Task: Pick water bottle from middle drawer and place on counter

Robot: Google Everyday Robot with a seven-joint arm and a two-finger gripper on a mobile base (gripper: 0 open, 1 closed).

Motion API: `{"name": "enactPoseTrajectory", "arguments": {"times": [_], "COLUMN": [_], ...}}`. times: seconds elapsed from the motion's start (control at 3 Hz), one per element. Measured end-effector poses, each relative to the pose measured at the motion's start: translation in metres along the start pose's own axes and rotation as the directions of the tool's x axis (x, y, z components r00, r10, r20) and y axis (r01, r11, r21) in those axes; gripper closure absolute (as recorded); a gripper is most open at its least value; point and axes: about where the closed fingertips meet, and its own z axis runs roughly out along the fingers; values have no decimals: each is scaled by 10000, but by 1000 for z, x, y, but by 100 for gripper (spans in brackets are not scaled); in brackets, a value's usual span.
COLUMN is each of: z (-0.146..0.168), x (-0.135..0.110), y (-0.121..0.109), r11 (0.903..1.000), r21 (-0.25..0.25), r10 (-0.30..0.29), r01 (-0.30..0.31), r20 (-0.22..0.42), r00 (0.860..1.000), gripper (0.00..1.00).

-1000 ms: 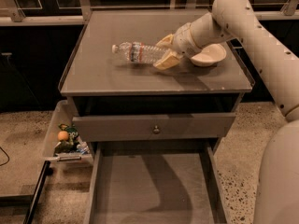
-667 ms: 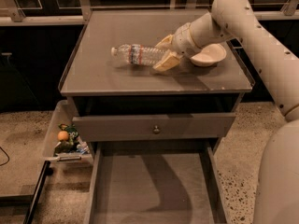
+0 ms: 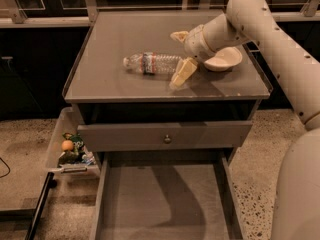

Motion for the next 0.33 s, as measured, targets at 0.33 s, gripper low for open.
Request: {"name": "enactPoseTrajectory", "arguments": {"times": [0.33], "z": [0], "x": [0], "y": [0], "r11": [10000], "r21": [-1], "r10": [0], "r01": [0], "r20": [0], "r00": [10000], "gripper": [0]}}
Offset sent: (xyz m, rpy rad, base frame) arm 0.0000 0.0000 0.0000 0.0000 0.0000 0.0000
